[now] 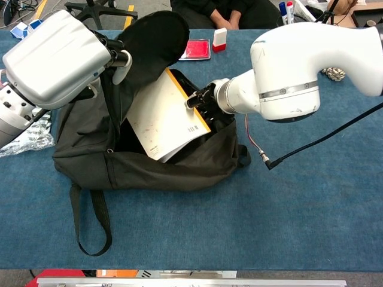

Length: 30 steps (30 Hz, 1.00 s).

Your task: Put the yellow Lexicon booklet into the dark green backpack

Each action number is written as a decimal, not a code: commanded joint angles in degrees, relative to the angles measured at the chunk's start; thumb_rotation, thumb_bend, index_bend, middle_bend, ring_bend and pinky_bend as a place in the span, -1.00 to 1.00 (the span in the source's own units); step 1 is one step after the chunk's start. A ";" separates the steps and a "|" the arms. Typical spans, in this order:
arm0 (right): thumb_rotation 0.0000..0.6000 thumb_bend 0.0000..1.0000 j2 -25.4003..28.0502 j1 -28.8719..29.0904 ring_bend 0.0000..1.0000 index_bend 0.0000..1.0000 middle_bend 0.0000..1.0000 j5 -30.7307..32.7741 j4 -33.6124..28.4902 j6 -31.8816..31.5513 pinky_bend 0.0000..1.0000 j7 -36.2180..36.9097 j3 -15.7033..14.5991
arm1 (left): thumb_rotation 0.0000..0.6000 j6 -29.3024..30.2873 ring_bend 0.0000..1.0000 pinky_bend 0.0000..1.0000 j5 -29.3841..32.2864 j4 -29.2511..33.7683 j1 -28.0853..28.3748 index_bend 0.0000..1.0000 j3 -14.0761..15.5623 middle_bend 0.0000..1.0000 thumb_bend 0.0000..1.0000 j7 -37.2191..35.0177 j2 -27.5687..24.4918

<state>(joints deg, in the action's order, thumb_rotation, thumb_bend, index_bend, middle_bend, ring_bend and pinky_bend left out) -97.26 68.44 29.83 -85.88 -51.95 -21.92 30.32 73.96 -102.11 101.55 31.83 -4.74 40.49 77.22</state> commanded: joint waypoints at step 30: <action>1.00 0.02 10.55 -5.98 -0.94 -1.00 -0.85 -4.07 -9.71 16.55 -0.71 -3.67 -0.26 | 1.00 -1.78 0.33 0.75 2.04 1.08 -0.80 0.25 -0.77 0.30 -0.05 1.04 -0.61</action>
<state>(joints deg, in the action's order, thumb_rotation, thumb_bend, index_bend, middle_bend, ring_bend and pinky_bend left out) -88.25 63.11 26.53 -94.11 -36.48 -26.38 30.61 72.26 -100.17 102.65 31.02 -5.46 41.54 76.61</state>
